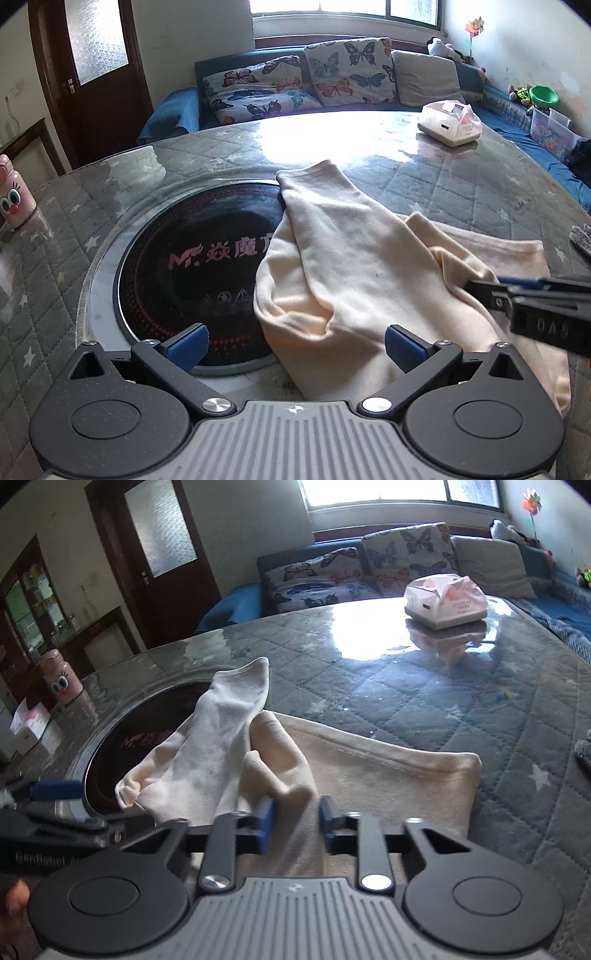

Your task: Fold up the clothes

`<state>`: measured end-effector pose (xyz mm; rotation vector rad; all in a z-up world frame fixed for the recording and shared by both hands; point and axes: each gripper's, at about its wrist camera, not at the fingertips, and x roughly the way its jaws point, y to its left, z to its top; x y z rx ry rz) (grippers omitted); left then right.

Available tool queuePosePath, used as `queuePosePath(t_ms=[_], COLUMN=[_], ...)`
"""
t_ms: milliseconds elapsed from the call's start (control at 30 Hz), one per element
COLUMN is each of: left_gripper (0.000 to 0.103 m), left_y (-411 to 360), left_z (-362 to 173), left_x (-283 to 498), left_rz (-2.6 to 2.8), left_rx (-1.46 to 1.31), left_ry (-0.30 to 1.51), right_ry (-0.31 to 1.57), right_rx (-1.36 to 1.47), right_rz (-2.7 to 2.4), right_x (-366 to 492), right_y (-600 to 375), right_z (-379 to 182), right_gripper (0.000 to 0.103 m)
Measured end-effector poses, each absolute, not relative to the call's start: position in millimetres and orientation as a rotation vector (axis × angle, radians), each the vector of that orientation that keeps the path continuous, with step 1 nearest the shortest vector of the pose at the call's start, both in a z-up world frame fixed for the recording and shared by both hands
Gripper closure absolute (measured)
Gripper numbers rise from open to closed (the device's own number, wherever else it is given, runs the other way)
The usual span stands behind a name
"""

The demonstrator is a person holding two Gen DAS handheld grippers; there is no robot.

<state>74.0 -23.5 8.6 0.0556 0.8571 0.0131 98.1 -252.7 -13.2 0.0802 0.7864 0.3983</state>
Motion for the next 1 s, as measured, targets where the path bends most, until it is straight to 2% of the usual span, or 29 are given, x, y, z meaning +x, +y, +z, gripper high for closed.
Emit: queuePosePath(t_ms=[67,133,367,633,700,767,800,867,933,967,1000], left_gripper=[0.0,0.0,0.0,0.0,0.0,0.0,0.0,0.001,0.001,0.004,0.007], left_y=[-26,-30,-52,-93,-101,-108,-110,-111,-106,-102,-100], left_z=[11,14,16,4,0,-4,-6,-10,-13,-13,-12], left_x=[78,83,105,128,130,127,125,121,119,118,116], left_rz=[0.007,-0.01,-0.079,-0.137,-0.135,-0.143,-0.147,-0.149,-0.156,-0.162,-0.17], left_rx=[0.053,0.055,0.063,0.141,0.162,0.205,0.227,0.241,0.227,0.217,0.21], left_ry=[0.852,0.838,0.822,0.84,0.851,0.848,0.847,0.856,0.87,0.872,0.87], right_ry=[0.769,0.747,0.664,0.695,0.691,0.677,0.669,0.656,0.64,0.634,0.627], right_rx=[0.081,0.091,0.06,0.093,0.102,0.102,0.098,0.092,0.081,0.076,0.074], right_rz=[0.393,0.382,0.223,0.117,0.111,0.104,0.102,0.107,0.113,0.116,0.118], right_x=[95,90,62,24,20,18,17,17,16,16,16], right_y=[-256,-262,-296,-325,-327,-328,-328,-326,-322,-320,-318], right_z=[-11,-7,7,-1,0,2,3,6,9,10,11], right_gripper=[0.095,0.096,0.096,0.092,0.083,0.059,0.054,0.036,0.026,0.017,0.014])
